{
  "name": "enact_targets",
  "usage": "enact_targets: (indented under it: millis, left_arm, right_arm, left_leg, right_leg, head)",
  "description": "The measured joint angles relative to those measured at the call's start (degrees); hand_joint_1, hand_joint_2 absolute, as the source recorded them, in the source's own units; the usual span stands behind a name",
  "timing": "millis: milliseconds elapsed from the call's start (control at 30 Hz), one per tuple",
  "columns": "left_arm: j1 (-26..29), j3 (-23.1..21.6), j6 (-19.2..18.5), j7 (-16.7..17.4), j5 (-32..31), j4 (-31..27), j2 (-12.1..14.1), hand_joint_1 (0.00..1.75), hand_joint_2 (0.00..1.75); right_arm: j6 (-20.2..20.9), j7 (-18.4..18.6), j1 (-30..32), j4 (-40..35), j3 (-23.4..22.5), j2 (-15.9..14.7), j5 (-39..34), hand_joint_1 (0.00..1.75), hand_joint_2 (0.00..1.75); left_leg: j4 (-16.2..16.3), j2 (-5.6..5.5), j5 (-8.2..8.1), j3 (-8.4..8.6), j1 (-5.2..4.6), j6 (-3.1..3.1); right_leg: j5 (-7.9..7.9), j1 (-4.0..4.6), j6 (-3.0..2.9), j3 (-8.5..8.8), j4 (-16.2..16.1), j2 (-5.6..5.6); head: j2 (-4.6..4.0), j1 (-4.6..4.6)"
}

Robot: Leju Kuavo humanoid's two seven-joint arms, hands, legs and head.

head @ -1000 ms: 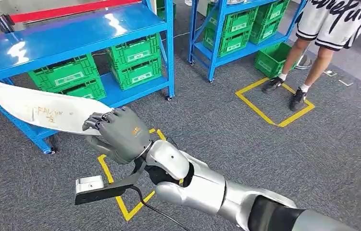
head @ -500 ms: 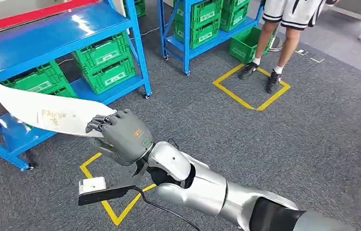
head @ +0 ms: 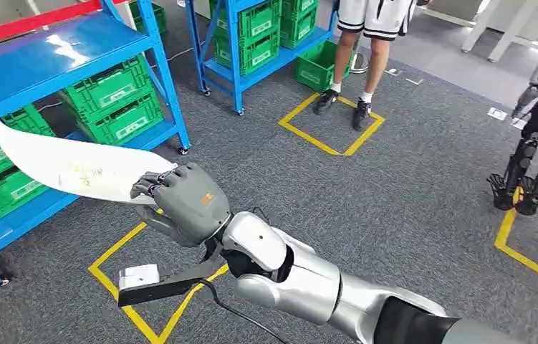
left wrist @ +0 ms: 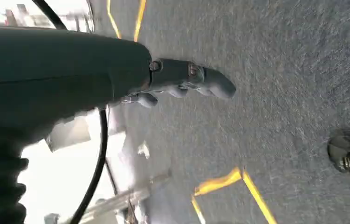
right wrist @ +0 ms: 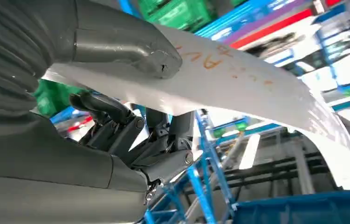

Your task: Take the parts from the cabinet and place them on the table.

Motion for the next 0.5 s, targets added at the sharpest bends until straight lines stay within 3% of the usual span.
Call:
enact_targets:
  millis: [33,67,133,167,200,233,333,367,400,433,500]
  left_arm:
    - [0.0,0.0,0.0,0.1,-0.1,0.0,0.0,0.00,1.75]
    - [0.0,0.0,0.0,0.1,-0.2,0.0,0.0,0.00,1.75]
    - [-0.2,0.0,0.0,0.1,-0.2,0.0,-0.1,0.00,1.75]
    - [-0.2,0.0,0.0,0.1,-0.3,0.0,-0.1,0.00,1.75]
    - [-0.3,0.0,0.0,0.1,-0.3,0.0,-0.1,0.00,1.75]
    - [-0.3,0.0,0.0,0.1,-0.3,0.0,-0.1,0.00,1.75]
    - [-0.9,0.0,0.0,0.1,-0.8,0.0,-0.1,0.00,1.75]
    - [-1.1,0.0,0.0,0.1,-0.8,0.0,-0.1,0.00,1.75]
    - [-1.1,0.0,0.0,0.1,-0.8,0.0,0.0,0.00,1.75]
    - [-1.0,0.0,0.0,-0.1,-0.6,0.0,-0.1,0.00,1.75]
    - [-0.8,0.0,0.0,-0.3,-0.2,0.1,-0.1,0.00,1.75]
  right_arm:
    - [0.1,0.0,0.2,0.0,0.0,0.0,0.0,1.75,1.75]
    - [0.1,0.0,0.3,0.1,0.0,0.0,0.0,1.75,1.75]
    - [0.2,0.0,0.2,0.1,0.0,0.0,0.0,1.75,1.75]
    - [0.2,0.0,0.1,0.0,0.0,0.0,0.0,1.75,1.75]
    - [0.2,0.0,0.1,0.0,0.0,0.0,0.0,1.75,1.75]
    - [0.2,0.2,0.2,0.0,0.0,0.1,0.2,1.75,1.75]
    - [0.6,0.7,0.3,-0.2,-0.1,0.1,0.9,1.75,1.75]
    - [0.7,0.8,0.3,-0.4,-0.1,0.2,1.0,1.75,1.75]
    - [0.7,0.8,0.2,-0.5,-0.2,0.3,1.1,1.75,1.75]
    - [0.8,0.7,0.1,-0.5,-0.3,0.8,1.2,1.75,1.75]
    - [1.1,0.5,0.1,-0.5,-0.3,1.4,1.5,1.75,1.75]
  left_leg:
    - [0.1,0.79,0.00,-0.10,0.00,-0.01]
    - [0.1,1.64,0.00,-0.14,0.01,-0.02]
    - [0.3,3.11,-0.11,-0.12,0.06,-0.18]
    - [0.4,3.78,-0.20,-0.05,0.08,-0.37]
    - [0.6,4.21,-0.29,0.00,-0.11,-0.67]
    - [0.7,4.55,-0.47,-0.12,-0.39,-1.17]
    - [0.3,6.12,-0.26,0.34,-0.29,-2.26]
    - [0.6,5.22,-0.63,-0.09,0.01,-2.75]
    - [1.6,2.66,-1.65,-0.30,0.09,-2.93]
    - [5.3,0.72,-4.20,-1.73,0.12,-3.00]
    - [13.9,-0.38,-8.18,-5.51,0.11,-3.19]
  right_leg:
    - [-0.49,-0.21,0.20,-0.95,2.5,-0.13]
    - [0.34,-0.43,0.31,-0.44,1.9,-0.30]
    - [4.30,-0.61,0.31,4.67,-6.5,-1.20]
    - [6.27,-0.54,0.11,8.42,-12.7,-2.93]
    - [5.76,-0.28,-0.17,9.78,-15.6,-5.00]
    - [6.08,0.01,-0.71,9.75,-15.7,-4.91]
    - [6.31,0.42,-1.74,9.13,-15.7,-2.91]
    - [6.87,-0.28,-2.36,9.43,-16.3,-2.40]
    - [6.97,-0.29,-2.58,9.39,-16.4,-2.03]
    - [7.09,-0.32,-3.02,9.26,-16.4,-1.48]
    - [7.25,-0.14,-3.27,9.04,-16.3,-0.15]
  head:
    - [0.00,0.00]
    - [0.00,-0.02]
    - [0.00,-0.02]
    - [0.00,0.00]
    - [0.00,-0.02]
    - [0.00,-0.11]
    - [0.00,-0.02]
    - [0.00,-0.07]
    - [0.00,-0.07]
    - [0.00,-0.20]
    - [0.00,-0.15]
